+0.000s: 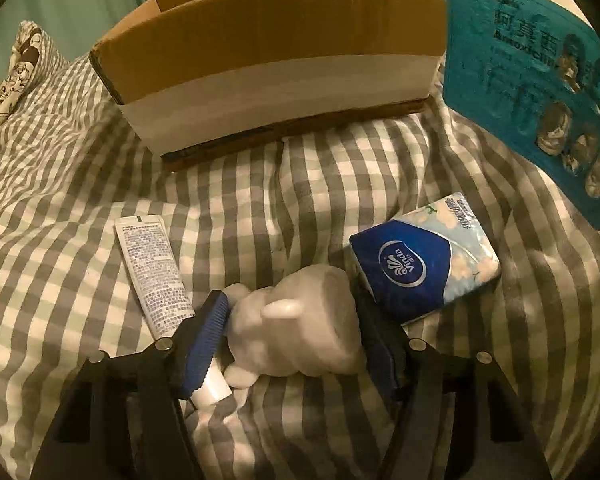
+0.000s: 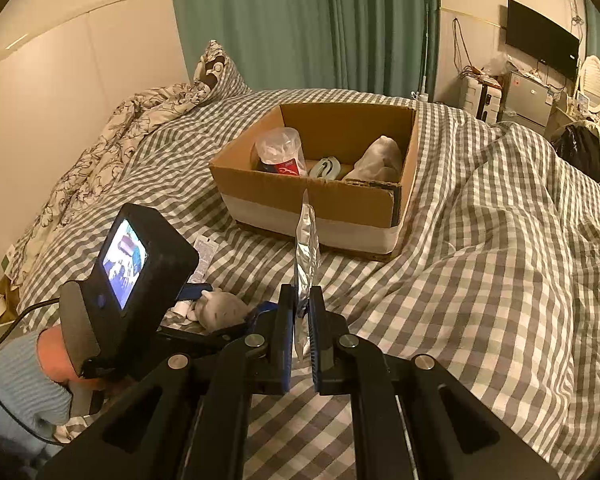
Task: Organize objects
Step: 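Place the figurine and foil packet into the box and release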
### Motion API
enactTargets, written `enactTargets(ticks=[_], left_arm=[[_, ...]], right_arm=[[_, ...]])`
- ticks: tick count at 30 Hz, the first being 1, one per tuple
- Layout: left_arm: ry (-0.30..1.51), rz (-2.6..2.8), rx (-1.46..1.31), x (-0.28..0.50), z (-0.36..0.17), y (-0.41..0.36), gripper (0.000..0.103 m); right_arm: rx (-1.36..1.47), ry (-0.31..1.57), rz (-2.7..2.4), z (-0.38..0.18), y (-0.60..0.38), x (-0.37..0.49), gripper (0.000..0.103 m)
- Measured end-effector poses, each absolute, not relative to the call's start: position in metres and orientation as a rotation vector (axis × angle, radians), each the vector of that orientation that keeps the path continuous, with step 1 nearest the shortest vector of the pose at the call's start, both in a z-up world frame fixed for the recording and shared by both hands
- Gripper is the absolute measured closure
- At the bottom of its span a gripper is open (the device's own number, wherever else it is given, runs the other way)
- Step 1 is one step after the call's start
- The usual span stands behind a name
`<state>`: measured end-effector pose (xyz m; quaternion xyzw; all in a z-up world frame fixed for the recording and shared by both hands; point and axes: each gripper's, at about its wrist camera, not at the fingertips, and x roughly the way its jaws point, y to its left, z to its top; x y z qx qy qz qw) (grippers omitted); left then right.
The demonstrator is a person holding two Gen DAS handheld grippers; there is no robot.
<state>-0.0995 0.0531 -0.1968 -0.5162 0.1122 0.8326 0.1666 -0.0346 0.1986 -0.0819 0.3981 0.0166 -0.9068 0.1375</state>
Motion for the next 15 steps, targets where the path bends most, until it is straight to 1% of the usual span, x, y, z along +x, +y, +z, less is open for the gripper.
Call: enactTargets(ticks=[3,6,9,15], left_arm=[[0.277,2.367,-1.452,-0.094,-0.189,0.049,0.039],[0.168,2.38,-1.426,-0.09,-0.172,0.037,0.039],[0.098,2.424,-1.354,-0.089,-0.14,0.026,0.039],[0.054,2.526,-1.166,-0.112,-0.067,0.018,0.039]], right_arm=[[1.136,0.06,-2.627,-0.078,0.196,-0.031,0.096],[1.101,0.089,-2.638,-0.069,0.194,-0.027,0.097],[1.048,0.124,-2.655,-0.053,0.19,-0.028,0.097],[0.917,0.162,-2.691,-0.009,0.186,-0.047,0.097]])
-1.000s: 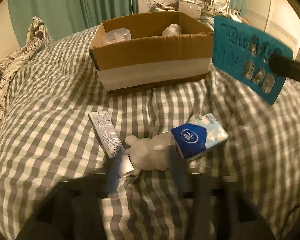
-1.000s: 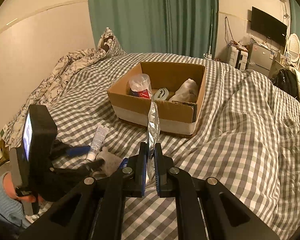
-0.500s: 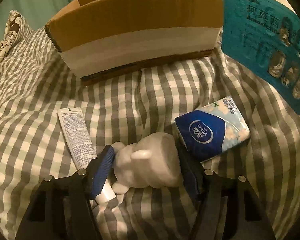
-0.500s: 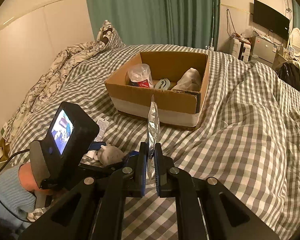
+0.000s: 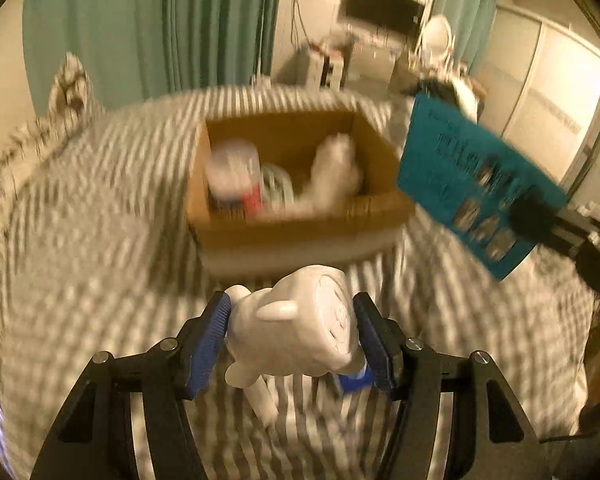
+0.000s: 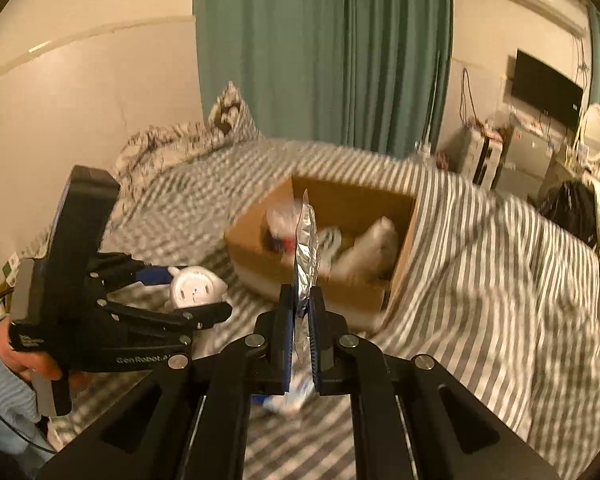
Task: Organize objects
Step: 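Place the figurine and foil packet into the box and release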
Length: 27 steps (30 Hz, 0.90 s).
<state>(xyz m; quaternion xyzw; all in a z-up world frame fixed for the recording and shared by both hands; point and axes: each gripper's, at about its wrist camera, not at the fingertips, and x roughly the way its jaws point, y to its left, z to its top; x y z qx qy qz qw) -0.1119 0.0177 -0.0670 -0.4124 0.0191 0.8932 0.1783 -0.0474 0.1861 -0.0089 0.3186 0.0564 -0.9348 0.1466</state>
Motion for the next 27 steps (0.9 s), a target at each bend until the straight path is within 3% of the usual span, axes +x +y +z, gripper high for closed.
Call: enactTargets(ticks=[9,22,23,25,27], left_arm=[[0.056,2.59,-1.03,-0.178,-0.005,0.04,0.039],[0.108,2.597,-1.082,-0.251,-0.058,0.06,0.036],[0.116,2.598,-1.087,-0.253,-0.061,0.06,0.035],[0.123,2.616,-1.085,-0.252,-0.061,0.058,0.019],[0.104,2.647,-1.07,-0.247,-0.055,0.055,0.011]], right_arm=[[0.863,0.154,-2.714,0.025,0.187,-0.124,0.097],[0.969,0.077,-2.69,-0.026,0.199,-0.211,0.097],[0.978,0.067,-2.685,-0.028,0.201,-0.212,0.096],[0.992,0.052,-2.684,-0.029,0.205,-0.214,0.095],[0.985,0.055,-2.693,-0.025,0.208,-0.211,0.079]])
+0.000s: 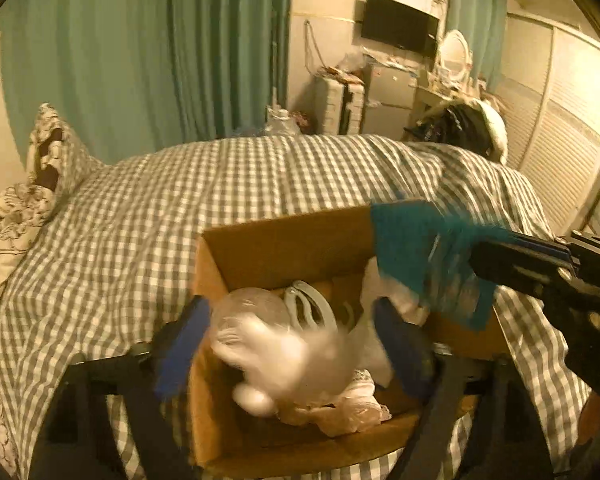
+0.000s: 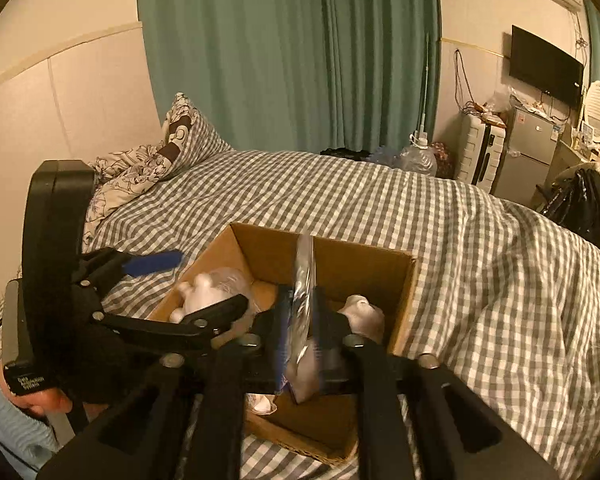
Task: Organize objects
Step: 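Place the figurine and foil packet into the box and release, then grasp the white BOP toothpaste tube with the left gripper while the right grasps the Vinda tissues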
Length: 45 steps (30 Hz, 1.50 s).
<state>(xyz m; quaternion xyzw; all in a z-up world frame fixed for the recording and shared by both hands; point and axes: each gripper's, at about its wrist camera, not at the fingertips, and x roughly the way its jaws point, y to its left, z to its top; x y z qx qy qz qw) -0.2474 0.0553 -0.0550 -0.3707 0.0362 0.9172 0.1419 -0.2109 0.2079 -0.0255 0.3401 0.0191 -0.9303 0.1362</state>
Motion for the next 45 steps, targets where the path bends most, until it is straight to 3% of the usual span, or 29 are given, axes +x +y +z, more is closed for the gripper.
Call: enactTargets(ticks=[1,2,7,14,21,29,37,41,42,45], left_arm=[[0.09,2.655,-1.063,-0.245,-0.051,0.053,0.01],[0.076,2.658,-1.062,-0.243,-0.047,0.051,0.01],[0.042,2.717,-1.052,-0.222,-0.023,0.036,0.002],[0.036,2.805,-1.059,-0.176,-0.001,0.009,0.002],[0.024,2.851,-1.184,-0.138,-0.039,-0.01,0.002],[0.079,2.756,-1.429,-0.116,-0.136,0.008,0.003],[0.199,2.62,-1.529,-0.117,-0.19,0.041,0.024],[0.18,2.566,-1.511,-0.112,-0.196,0.048,0.058],[0.163,2.555,-1.503,-0.11,-0.195,0.046,0.076],[0.128,2.553,-1.49,-0.101,-0.188,0.042,0.078]], right_arm=[[0.97,0.055,-2.706,-0.021,0.21,-0.207,0.06],[0.956,0.051,-2.716,-0.017,0.211,-0.203,0.05],[0.881,0.079,-2.727,0.015,0.214,-0.174,0.038],[0.794,0.179,-2.736,0.044,0.21,-0.121,0.016],[0.928,0.222,-2.703,-0.006,0.205,-0.092,0.013],[1.175,0.182,-2.609,-0.097,0.199,-0.095,0.013],[1.232,0.172,-2.593,-0.115,0.202,-0.094,0.013],[1.252,0.194,-2.582,-0.12,0.197,-0.091,0.013],[1.255,0.201,-2.58,-0.12,0.195,-0.091,0.013],[1.262,0.223,-2.574,-0.122,0.191,-0.089,0.013]])
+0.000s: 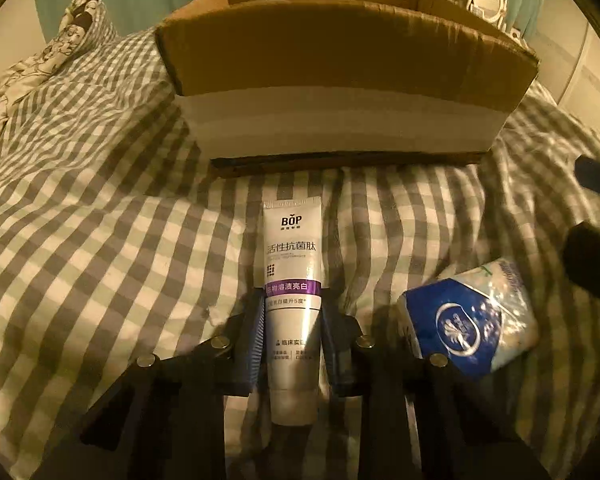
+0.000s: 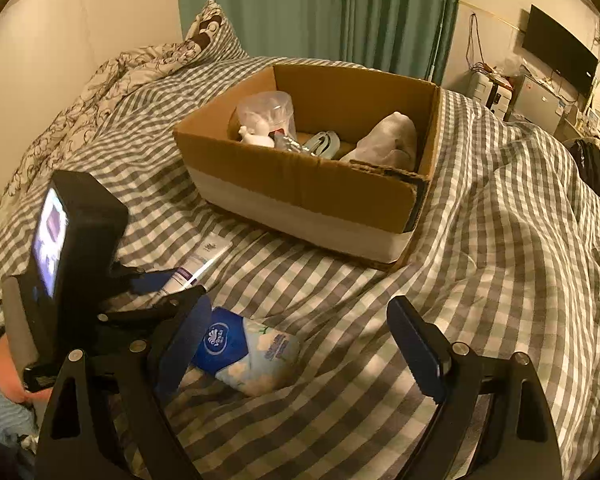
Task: Organize objects
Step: 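Grasp the white BOP toothpaste tube with the left gripper while the right grasps the Vinda tissues, then drop the toothpaste tube and Vinda tissue pack into the box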
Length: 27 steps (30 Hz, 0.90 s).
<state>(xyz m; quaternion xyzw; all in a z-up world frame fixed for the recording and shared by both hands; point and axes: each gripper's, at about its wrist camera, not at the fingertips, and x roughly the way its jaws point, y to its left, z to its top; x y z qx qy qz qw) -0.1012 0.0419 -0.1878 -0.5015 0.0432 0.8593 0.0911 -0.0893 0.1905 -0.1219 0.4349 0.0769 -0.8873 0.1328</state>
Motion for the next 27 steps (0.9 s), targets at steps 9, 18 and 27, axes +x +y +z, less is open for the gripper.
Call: enactTargets(ticks=[9,18,27], left_arm=[[0.121,2.652,-1.359,-0.074,-0.141,0.02,0.078],[0.086,2.679,-1.361,-0.088,-0.14,-0.008,0.078],[0.039,2.659,-1.372,-0.09,-0.145,-0.015,0.078]], right_arm=[[1.36,0.277,-2.487,-0.139,0.171,-0.09,0.013],[1.546,0.393,-2.325,-0.18,0.14,-0.098,0.013],[1.635,0.448,-2.277,-0.203,0.127,-0.106,0.01]])
